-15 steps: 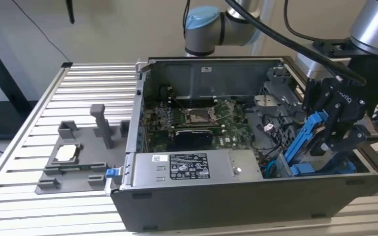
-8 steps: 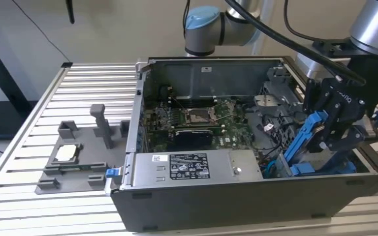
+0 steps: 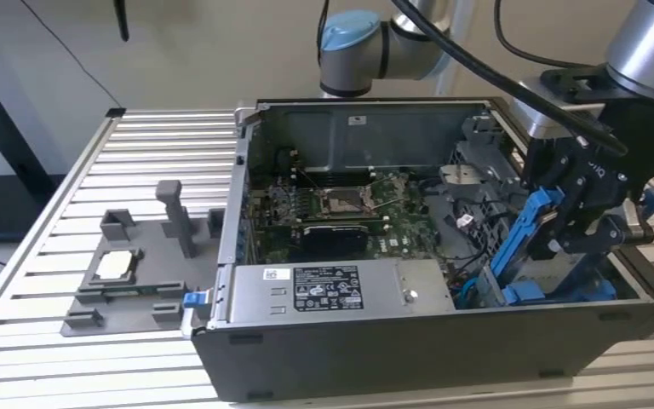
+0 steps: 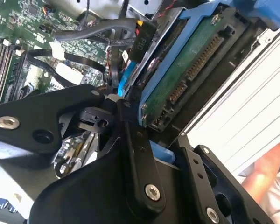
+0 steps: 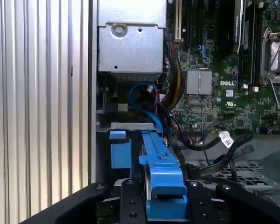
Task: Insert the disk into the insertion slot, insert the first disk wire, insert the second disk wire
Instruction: 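Insert the disk into the insertion slot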
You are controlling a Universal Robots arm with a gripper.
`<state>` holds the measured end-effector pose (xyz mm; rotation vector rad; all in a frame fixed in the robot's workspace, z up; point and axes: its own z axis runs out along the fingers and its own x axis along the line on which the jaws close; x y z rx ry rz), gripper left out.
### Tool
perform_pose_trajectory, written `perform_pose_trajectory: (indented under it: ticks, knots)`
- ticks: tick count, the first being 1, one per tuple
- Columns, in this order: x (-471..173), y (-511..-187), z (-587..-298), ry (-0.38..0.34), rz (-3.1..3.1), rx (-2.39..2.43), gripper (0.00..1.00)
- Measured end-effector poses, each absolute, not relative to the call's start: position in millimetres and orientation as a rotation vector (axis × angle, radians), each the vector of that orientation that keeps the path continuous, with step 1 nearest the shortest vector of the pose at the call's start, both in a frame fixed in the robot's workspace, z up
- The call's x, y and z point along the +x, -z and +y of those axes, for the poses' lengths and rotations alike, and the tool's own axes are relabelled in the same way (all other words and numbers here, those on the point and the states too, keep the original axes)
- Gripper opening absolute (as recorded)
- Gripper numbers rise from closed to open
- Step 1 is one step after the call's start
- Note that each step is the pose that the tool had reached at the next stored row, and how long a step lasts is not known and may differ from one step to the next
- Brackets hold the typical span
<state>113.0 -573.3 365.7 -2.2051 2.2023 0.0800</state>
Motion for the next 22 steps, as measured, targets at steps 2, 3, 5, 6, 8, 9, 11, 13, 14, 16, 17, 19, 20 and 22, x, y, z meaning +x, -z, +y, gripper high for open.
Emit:
perform_pose_trajectory:
  ticks: [2,3,5,6,8,9,11,13,14,16,17,19,20,22]
  knots:
    - [113.3,-365.5,-573.3,-0.08,2.202,-2.206,0.35]
    - [113.2,-365.6,-573.4,-0.08,2.202,-2.206,0.41]
    - [113.0,-366.3,-573.4,-0.079,2.203,-2.205,0.41]
    - [113.0,-367.6,-573.3,-0.079,2.203,-2.205,0.41]
    - [113.0,-373.3,-572.9,-0.079,2.204,-2.204,0.41]
    - [113.0,-376.5,-572.8,-0.079,2.205,-2.203,0.41]
    - [113.0,-382.5,-572.8,-0.079,2.205,-2.203,0.41]
    - [113.1,-385.1,-572.5,-0.078,2.205,-2.202,0.41]
    - [113.1,-385.2,-571.9,-0.077,2.205,-2.201,0.41]
    - [112.9,-385.9,-570.6,-0.07,2.206,-2.193,0.41]
    - [112.8,-386.0,-570.0,-0.064,2.203,-2.186,0.41]
    - [112.8,-386.4,-569.6,-0.047,2.197,-2.175,0.41]
    - [112.8,-386.6,-569.5,-0.036,2.193,-2.17,0.41]
    - [112.8,-387.3,-568.9,-0.017,2.184,-2.16,0.41]
